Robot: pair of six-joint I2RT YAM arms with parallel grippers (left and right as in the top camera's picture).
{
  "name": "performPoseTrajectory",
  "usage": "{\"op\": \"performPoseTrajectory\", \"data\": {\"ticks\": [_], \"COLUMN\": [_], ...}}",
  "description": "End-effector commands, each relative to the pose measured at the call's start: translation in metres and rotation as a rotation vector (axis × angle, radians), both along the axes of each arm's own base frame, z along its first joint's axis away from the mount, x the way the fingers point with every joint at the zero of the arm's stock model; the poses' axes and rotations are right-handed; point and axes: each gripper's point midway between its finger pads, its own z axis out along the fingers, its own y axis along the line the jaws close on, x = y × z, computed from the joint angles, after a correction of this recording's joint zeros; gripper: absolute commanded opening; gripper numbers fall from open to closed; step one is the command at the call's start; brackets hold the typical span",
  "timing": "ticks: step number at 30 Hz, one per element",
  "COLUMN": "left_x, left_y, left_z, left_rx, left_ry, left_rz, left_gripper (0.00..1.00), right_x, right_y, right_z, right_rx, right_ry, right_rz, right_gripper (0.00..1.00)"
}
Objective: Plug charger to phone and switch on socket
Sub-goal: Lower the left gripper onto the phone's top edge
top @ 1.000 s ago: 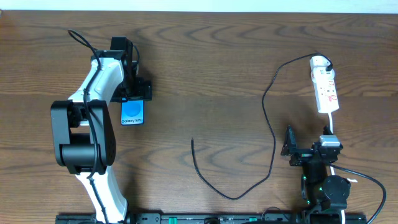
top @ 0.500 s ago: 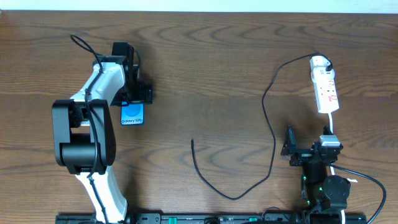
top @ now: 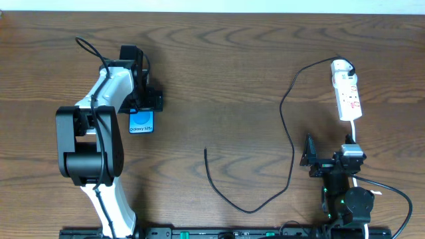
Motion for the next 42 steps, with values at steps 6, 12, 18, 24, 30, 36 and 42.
{"op": "performPoseTrajectory", "data": {"ticks": [6, 12, 18, 24, 30, 36, 42], "left_x": [-0.001, 0.0, 0.0, -0.004, -0.008, -0.008, -0.01], "left_y": [0.0, 0.0, 0.0, 0.0, 0.0, 0.0, 0.0], "left_z": [-0.002, -0.002, -0.002, -0.01, -0.014, -0.014, -0.016], "left_rx": [-0.009, -0.009, -0.009, -0.01, -0.009, -0.01, -0.01], "left_ry": [0.005, -0.002, 0.0, 0.004, 0.01, 0.012, 0.015], "left_rz": [-0.003, -0.003, -0.003, -0.003, -0.003, -0.003, -0.002], "left_gripper": [0.98, 0.98, 0.98, 0.98, 0.98, 0.98, 0.98], "right_x": [-0.001, -0.001, -0.001, -0.001, -0.001, -0.001, -0.001], "right_y": [0.002, 0.002, 0.002, 0.002, 0.002, 0.002, 0.002], "right_z": [0.001, 0.001, 0.001, 0.001, 0.001, 0.001, 0.001], "right_rx": [-0.009, -0.009, -0.008, -0.009, -0.009, -0.009, -0.009], "right_ry": [-0.006, -0.006, -0.006, -0.006, -0.006, -0.006, -0.006], "right_rz": [0.01, 0.01, 0.01, 0.01, 0.01, 0.01, 0.01], "right_gripper": [0.99, 0.99, 0.99, 0.99, 0.99, 0.99, 0.99]}}
